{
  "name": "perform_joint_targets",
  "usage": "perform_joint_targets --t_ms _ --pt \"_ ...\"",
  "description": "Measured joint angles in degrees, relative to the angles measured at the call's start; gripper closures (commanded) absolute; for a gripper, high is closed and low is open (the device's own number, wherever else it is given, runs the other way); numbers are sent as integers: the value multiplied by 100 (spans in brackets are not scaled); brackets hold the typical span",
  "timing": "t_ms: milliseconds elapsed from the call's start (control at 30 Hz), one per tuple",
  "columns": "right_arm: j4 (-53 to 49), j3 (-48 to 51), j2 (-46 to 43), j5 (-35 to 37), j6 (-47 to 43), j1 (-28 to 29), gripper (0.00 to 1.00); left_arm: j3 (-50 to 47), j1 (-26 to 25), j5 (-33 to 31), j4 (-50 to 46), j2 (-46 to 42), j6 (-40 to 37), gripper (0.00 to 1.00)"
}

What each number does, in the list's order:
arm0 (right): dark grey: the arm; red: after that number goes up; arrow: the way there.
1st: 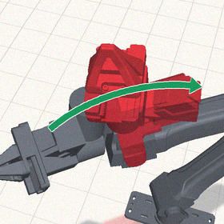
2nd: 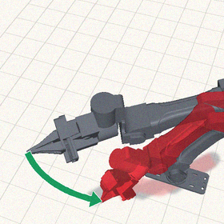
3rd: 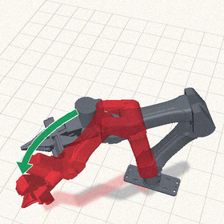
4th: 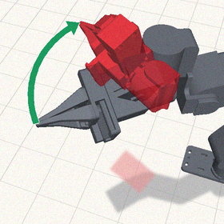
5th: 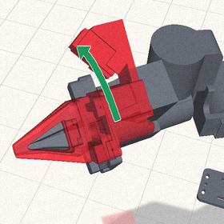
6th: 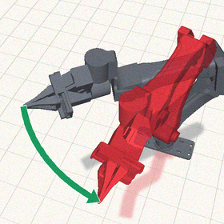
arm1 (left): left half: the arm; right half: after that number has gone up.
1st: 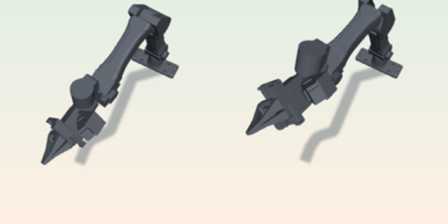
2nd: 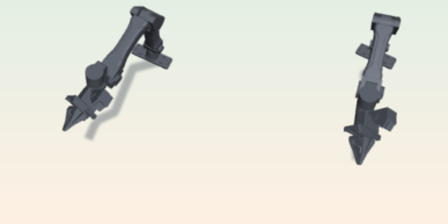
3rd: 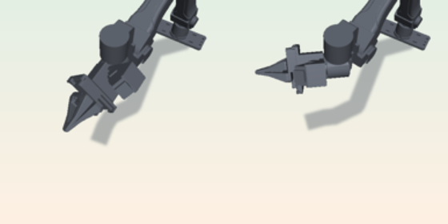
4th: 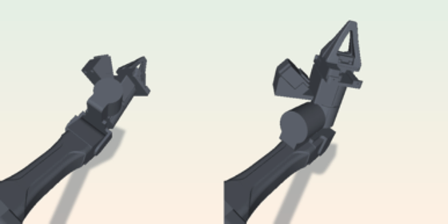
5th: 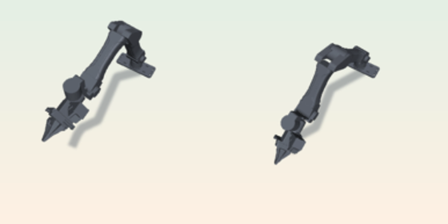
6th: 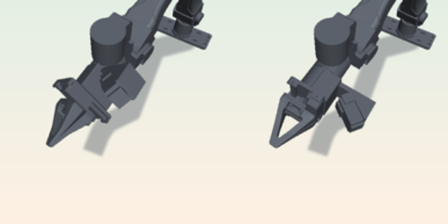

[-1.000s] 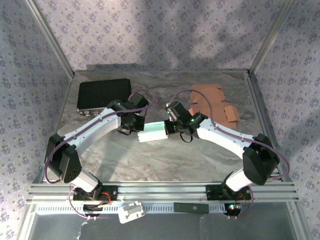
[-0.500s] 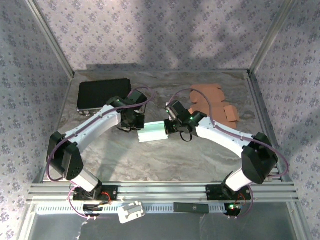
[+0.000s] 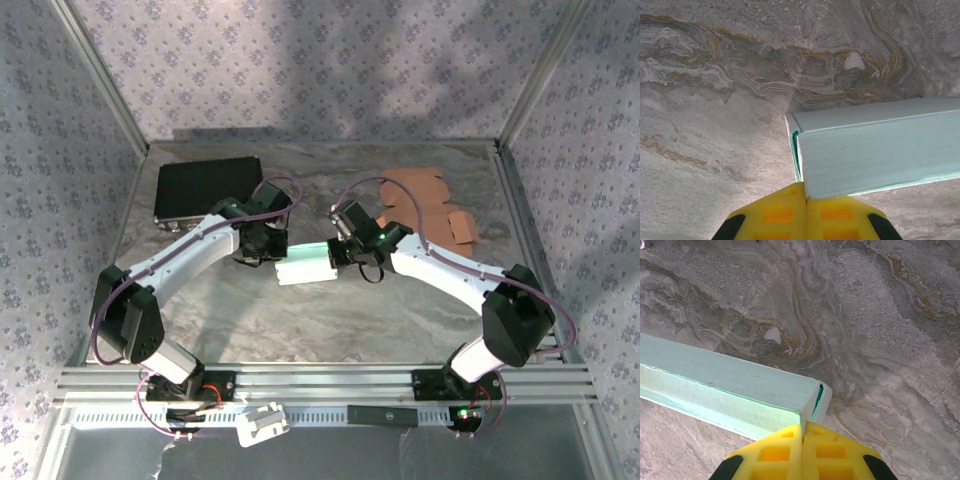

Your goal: Fold the paper box

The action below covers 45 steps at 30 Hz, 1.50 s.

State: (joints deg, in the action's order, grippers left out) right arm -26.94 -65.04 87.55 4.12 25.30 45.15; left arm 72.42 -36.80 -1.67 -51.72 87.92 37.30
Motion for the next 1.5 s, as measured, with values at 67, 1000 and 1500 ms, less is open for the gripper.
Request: perform_joint_targets --t_ms 67,1000,1500 --pt "13 0 0 0 -2 0 100 -37 17 33 57 -28 37 100" --pt "389 680 -876 271 533 151 50 -719 -717 -868 660 -459 437 100" --pt "1635 2538 -2688 -127 4162 85 13 -918 -1060 -1449 651 -619 807 100"
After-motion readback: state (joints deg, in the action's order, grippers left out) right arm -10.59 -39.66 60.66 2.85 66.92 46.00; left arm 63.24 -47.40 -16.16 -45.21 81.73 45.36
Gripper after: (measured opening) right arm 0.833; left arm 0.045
